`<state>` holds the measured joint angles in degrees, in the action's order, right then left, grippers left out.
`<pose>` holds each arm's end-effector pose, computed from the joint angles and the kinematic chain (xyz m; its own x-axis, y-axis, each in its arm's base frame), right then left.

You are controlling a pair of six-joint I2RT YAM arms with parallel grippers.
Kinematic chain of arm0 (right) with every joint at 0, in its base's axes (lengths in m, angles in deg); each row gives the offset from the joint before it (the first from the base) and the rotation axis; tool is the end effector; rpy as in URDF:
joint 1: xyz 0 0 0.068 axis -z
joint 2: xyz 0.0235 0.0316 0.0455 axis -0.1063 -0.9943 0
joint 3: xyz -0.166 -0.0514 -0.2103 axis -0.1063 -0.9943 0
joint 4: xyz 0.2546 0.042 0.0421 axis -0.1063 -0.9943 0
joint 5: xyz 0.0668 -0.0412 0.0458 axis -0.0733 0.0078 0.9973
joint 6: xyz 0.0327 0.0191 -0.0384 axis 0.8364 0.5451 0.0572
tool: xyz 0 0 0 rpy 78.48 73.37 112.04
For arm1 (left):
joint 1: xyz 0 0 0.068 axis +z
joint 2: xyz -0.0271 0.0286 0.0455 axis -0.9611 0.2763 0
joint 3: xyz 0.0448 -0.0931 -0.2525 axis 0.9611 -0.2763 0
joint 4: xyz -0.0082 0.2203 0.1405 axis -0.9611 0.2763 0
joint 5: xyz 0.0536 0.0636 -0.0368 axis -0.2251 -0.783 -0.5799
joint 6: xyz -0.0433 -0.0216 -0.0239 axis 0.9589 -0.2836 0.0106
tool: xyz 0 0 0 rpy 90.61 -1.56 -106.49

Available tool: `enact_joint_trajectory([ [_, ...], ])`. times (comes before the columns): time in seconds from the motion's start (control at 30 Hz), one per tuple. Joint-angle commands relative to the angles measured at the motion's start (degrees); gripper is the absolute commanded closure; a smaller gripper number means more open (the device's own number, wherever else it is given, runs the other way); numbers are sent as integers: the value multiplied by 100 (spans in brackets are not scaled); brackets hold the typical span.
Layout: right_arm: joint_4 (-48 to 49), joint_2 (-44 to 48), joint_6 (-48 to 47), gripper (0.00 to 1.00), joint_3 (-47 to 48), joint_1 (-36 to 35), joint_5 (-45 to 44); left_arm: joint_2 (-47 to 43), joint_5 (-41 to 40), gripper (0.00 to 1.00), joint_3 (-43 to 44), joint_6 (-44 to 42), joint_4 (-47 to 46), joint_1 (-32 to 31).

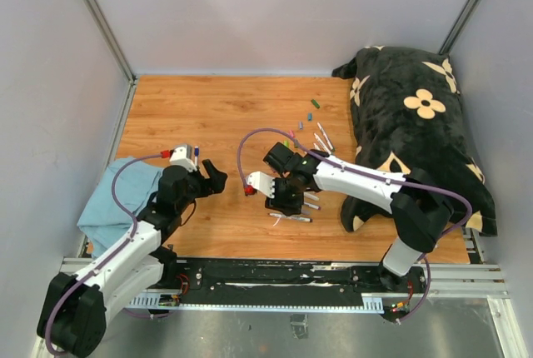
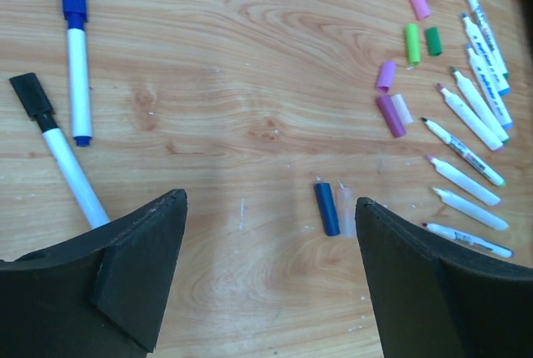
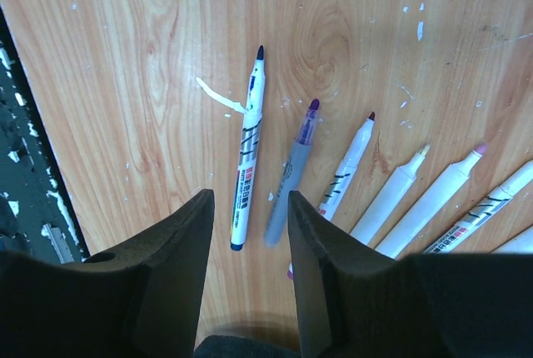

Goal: Open the pen caps
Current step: Place the pen at the center of the board, then pick up the pen from the center of the board.

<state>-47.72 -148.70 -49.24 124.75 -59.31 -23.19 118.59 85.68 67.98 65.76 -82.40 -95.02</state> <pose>0.1914 0.2725 0.2137 -0.0580 -0.8865 -0.4590 -0.9983 0.0520 0.0256 0.1667 -0.0618 0.1869 -0.4633 -0.3361 -0.8200 0.0937 0.9015 -0.4225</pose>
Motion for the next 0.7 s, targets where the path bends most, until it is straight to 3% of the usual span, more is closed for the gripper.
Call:
enact_joint_trajectory([
  [0.0,-197,303,-155,58,61,181,253,343,-493,14,353,-362,164,36],
  [0.37,-211,507,-178,58,36,478,492,1549,-1014,11,950,-482,301,69],
  [0.67,-212,560,-195,58,27,536,528,2070,-971,10,1197,-548,323,340],
])
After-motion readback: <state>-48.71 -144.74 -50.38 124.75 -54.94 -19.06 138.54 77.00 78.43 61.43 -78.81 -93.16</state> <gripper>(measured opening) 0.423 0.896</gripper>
